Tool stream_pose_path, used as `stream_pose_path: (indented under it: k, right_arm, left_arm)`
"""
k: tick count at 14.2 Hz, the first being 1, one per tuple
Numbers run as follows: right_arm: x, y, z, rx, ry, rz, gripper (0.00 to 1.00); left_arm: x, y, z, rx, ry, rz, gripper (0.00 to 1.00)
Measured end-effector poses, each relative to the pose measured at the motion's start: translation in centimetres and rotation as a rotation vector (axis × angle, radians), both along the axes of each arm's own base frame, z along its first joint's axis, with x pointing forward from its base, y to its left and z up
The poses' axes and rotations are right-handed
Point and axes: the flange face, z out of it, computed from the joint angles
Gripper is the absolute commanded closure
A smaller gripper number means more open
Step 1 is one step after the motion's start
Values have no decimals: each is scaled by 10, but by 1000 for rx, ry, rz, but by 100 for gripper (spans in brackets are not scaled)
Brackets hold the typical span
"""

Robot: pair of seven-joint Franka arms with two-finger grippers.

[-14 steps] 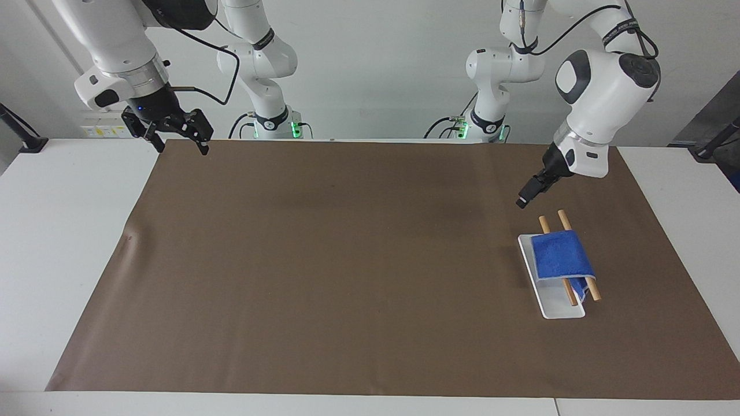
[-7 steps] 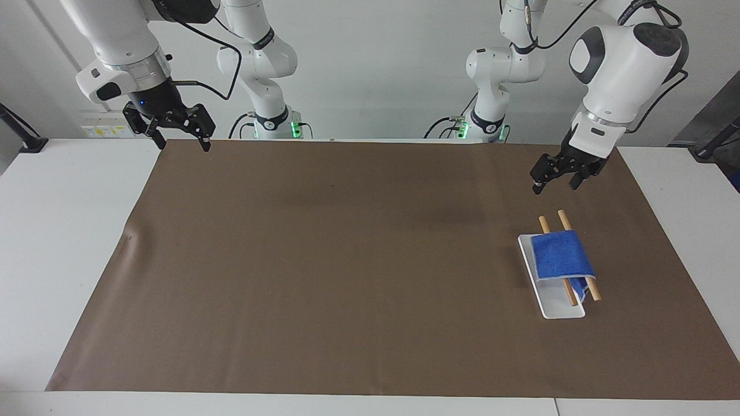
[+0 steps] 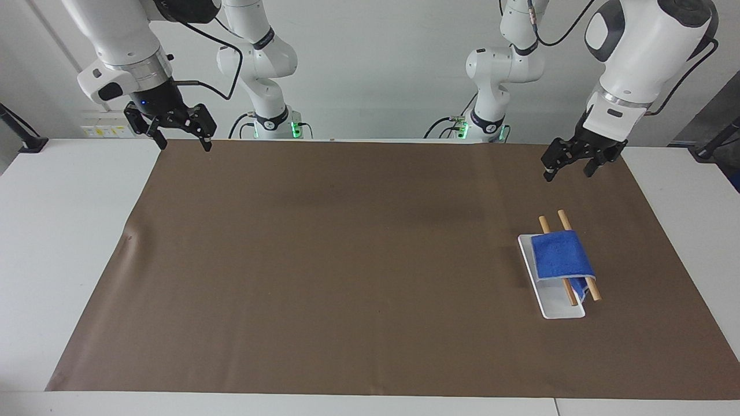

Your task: Right arm passes towel to left arm to hang

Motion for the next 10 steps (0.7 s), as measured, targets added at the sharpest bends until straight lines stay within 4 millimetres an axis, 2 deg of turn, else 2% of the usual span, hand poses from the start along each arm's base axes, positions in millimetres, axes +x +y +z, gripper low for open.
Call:
stream_pose_path:
  k: [7,10]
  right_arm:
    - [0,-1,0,0,1,-2,0]
    - [0,-1,-1,0,4,-3,0]
  left_arm:
    - [-2,19,6,2,0,21,0]
    - [-1,31,6,5,-3,-82,0]
